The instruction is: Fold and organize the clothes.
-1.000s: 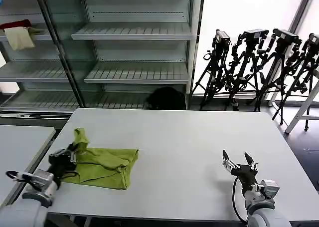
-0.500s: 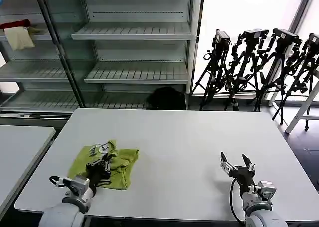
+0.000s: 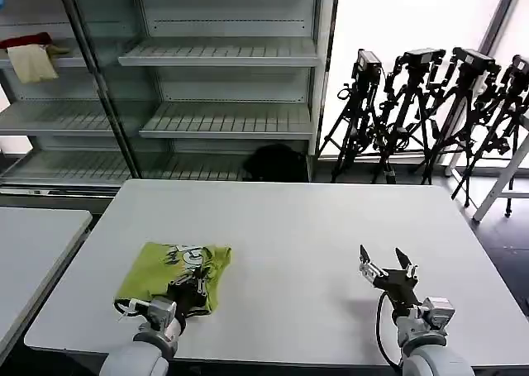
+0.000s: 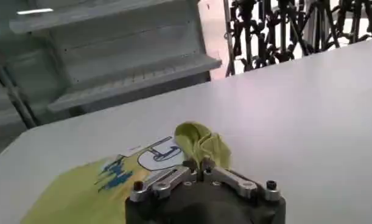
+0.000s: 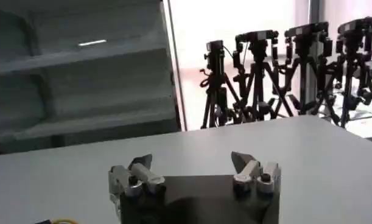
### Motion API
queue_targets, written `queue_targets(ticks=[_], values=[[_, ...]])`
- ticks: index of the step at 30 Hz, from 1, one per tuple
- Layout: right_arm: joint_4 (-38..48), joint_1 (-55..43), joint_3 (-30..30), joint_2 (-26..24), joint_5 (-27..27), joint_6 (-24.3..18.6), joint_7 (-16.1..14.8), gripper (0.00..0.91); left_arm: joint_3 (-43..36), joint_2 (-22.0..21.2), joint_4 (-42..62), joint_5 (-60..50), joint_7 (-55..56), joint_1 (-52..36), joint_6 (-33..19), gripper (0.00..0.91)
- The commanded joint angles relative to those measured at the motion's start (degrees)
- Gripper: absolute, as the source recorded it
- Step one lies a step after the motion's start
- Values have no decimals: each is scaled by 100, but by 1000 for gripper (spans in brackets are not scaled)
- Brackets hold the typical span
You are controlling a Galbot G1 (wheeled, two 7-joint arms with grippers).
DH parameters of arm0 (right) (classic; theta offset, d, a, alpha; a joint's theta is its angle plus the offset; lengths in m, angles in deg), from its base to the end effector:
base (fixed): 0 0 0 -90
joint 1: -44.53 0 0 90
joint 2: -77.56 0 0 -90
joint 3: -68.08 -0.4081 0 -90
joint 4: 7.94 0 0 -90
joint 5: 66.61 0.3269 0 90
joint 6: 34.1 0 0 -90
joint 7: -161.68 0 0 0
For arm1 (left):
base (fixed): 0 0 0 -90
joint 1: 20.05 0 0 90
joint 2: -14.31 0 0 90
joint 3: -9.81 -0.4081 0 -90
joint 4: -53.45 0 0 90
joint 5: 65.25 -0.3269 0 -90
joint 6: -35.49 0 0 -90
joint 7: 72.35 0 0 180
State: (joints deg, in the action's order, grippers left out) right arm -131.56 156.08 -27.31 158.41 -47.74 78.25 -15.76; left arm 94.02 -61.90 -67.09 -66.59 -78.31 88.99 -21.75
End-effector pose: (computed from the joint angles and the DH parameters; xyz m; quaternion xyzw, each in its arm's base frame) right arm 0.1712 -0.0614 -0.3043 0.0045 -0.9940 -0.0653 0.0880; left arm 0.1859 0.0301 -0.3199 -0.1133 -0.9680 -0.1121 0.1936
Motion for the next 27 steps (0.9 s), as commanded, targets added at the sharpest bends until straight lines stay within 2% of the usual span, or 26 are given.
queue_targets(ticks=[1,11,14,17,21,23,27], values=[[-73,-12,177,45,-164,-7,1,907,-353,-283,133,-25,233,-67,36,907],[-68,-13,267,71,-345,87,71,907,-664,-704,249,-14,430,-29,37,907],[-65,-21,266,71,-338,80,105,907,-632,-758,128,208,422,-18,36,907],[-56,-21,285,80,-337,69,121,907,-425,-742,-79,965,404,-70,32,907],[-23,-38,305,81,-335,67,143,907,114,-519,-642,2016,367,-116,25,907],[-16,-48,306,70,-329,68,149,907,721,-275,-932,2589,372,-138,23,907],[1,-87,360,70,-325,68,169,907,2206,325,-979,2528,70,-121,-15,907]])
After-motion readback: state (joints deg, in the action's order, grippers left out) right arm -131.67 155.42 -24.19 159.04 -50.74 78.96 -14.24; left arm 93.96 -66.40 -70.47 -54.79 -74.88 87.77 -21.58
